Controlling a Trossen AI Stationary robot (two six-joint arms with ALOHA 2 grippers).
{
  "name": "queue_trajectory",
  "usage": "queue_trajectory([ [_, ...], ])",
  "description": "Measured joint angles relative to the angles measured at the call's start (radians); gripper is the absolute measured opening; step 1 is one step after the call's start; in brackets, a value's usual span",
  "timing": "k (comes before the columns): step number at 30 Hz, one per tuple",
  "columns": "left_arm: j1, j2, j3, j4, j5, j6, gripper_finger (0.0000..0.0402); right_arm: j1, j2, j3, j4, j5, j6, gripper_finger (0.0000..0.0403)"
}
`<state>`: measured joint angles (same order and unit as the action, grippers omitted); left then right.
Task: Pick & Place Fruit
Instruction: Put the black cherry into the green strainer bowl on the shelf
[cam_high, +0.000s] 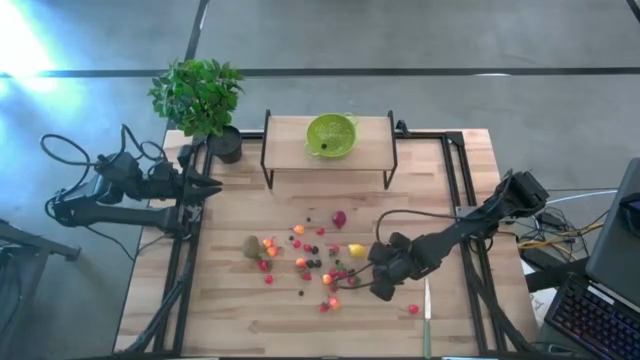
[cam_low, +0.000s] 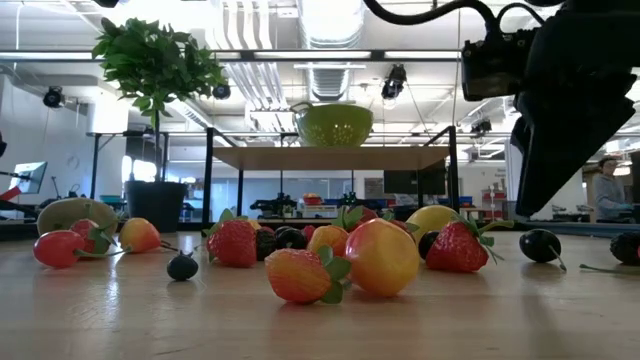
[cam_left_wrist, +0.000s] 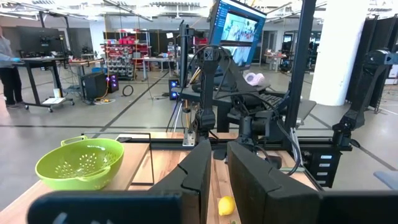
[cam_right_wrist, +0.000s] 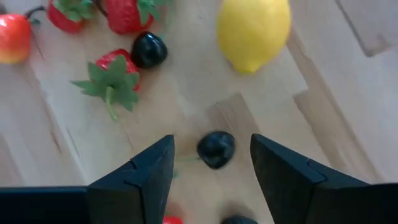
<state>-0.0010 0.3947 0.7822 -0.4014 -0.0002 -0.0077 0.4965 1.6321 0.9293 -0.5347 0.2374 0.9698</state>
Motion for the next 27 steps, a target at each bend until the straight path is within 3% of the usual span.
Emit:
queue_trajectory([
  [12,0.001,0.0,0.0,0.0,0.0,0.0,0.0062,0.0,0.006,-0.054,0.042,0.001,0.03,0.0213],
  [21,0.001,0.0,0.0,0.0,0.0,0.0,0.0062,0.0,0.006,-0.146,0.168,0.002,0.048,0.0223],
  [27,0.001,0.0,0.0,0.0,0.0,0.0,0.0062,0.001,0.006,-0.16,0.171,0.061,0.061,0.0216],
])
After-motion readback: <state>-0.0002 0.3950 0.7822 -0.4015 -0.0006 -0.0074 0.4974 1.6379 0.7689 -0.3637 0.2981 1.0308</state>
